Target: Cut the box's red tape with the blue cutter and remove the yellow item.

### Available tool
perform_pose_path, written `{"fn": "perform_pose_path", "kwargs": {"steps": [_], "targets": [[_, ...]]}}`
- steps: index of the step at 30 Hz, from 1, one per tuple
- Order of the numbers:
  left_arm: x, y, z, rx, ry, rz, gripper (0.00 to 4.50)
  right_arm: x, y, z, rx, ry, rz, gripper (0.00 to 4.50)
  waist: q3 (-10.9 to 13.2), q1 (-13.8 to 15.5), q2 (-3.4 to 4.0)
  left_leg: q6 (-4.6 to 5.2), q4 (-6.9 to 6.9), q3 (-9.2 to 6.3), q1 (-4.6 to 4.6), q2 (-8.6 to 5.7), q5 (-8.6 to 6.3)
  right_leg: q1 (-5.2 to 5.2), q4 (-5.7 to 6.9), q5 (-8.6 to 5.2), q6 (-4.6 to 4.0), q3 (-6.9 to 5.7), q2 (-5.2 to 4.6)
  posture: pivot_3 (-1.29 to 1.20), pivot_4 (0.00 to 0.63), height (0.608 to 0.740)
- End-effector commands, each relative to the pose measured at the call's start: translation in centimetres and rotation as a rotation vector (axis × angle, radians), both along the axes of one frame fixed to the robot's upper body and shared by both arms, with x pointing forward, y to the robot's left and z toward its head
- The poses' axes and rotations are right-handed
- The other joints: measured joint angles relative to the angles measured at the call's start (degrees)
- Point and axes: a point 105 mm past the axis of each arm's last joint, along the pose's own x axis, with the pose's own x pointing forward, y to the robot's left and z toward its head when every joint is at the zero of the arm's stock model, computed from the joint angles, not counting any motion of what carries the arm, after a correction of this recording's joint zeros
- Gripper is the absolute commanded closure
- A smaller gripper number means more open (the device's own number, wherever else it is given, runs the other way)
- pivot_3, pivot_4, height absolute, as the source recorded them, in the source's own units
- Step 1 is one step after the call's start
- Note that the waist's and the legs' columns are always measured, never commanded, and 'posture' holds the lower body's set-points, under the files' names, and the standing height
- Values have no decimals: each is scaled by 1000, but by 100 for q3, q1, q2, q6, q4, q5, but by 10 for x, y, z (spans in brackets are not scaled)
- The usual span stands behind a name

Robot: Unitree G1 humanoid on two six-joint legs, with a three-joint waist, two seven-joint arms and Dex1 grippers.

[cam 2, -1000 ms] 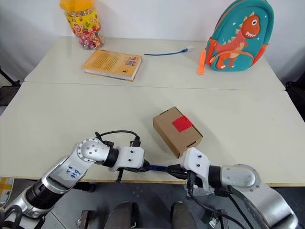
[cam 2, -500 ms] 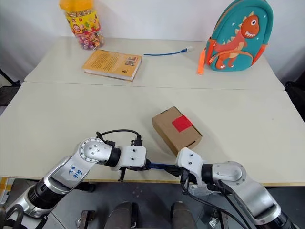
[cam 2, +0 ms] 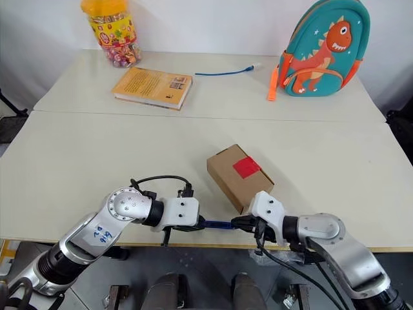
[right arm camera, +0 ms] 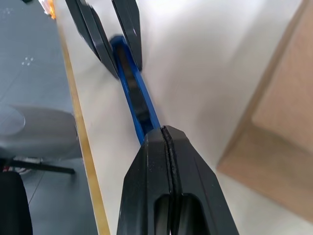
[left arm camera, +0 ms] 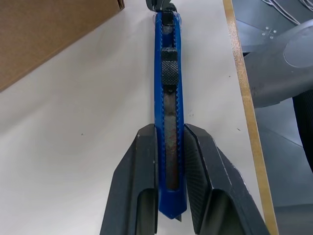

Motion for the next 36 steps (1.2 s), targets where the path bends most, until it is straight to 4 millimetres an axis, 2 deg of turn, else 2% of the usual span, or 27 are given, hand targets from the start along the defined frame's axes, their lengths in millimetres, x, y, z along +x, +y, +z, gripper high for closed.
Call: {"fn": "perform_pose_path", "kwargs": {"steps": [1, 9, 18, 23, 24, 27, 30, 32, 33, 36], "targets": [[-2, -4, -5, 10, 7, -10, 4093, -2, 5, 2, 10, -19, 26, 4482, 0, -1, 0, 0, 0, 0, 0, 0, 0, 0, 0, 0, 0, 0, 0, 0, 150, 740], [-1, -3, -3, 12, 5, -7, 4093, -3, 20, -5, 20, -15, 66, 4482, 0, -2, 0, 0, 1, 0, 0, 0, 0, 0, 1, 0, 0, 0, 0, 0, 150, 740], [0, -4, -3, 10, 3, -7, 4093, 5, 38, -6, 44, -16, 60, 4482, 0, -3, 0, -2, 4, 0, 1, 0, 1, -1, 6, 0, 0, 0, 1, 0, 150, 740], [-2, -2, -5, 9, 7, 1, 4093, -7, 39, 5, 110, 19, 110, 4482, 0, 1, 0, -2, 4, 0, 1, 1, 1, -1, 7, 0, 0, 0, 1, 0, 150, 740], [-2, -1, -6, 8, 8, 3, 4093, -11, 37, 10, 133, 30, 119, 4482, 0, 4, 0, -1, 4, 0, 1, 1, 1, -1, 7, 0, 0, 0, 0, 0, 150, 740], [-2, 2, -1, -67, -19, 16, 4093, -21, 20, 43, 354, 156, 49, 4482, 0, 3, 0, -1, 1, -1, 0, 1, 1, 0, 7, 0, 0, 0, 0, 0, 150, 740], [-3, 2, 5, -141, -66, -5, 4093, -27, 6, 59, 437, 225, -1, 4482, -2, -5, -2, -1, 2, -7, 0, 5, 1, 1, 11, 0, 0, -1, 0, 0, 150, 740], [-10, 14, 16, -264, -138, -36, 4093, -33, -20, 75, 498, 294, -99, 4112, -1, -11, 0, -1, -1, -7, 2, 6, 1, 1, 11, 0, 0, -2, 0, 0, 150, 740], [-15, 20, 20, -300, -176, -67, 4093, -37, -26, 80, 520, 334, -130, 3940, -1, -14, 0, 0, -7, -6, 2, 6, 0, 0, 10, -2, -3, -1, -2, 0, 150, 740], [-22, 30, 27, -350, -237, -114, 4093, -39, -32, 88, 531, 390, -224, 2948, -2, -20, -1, 0, -16, -9, 1, 10, 0, -3, 7, -5, -9, -3, -2, 0, 150, 740]]}}
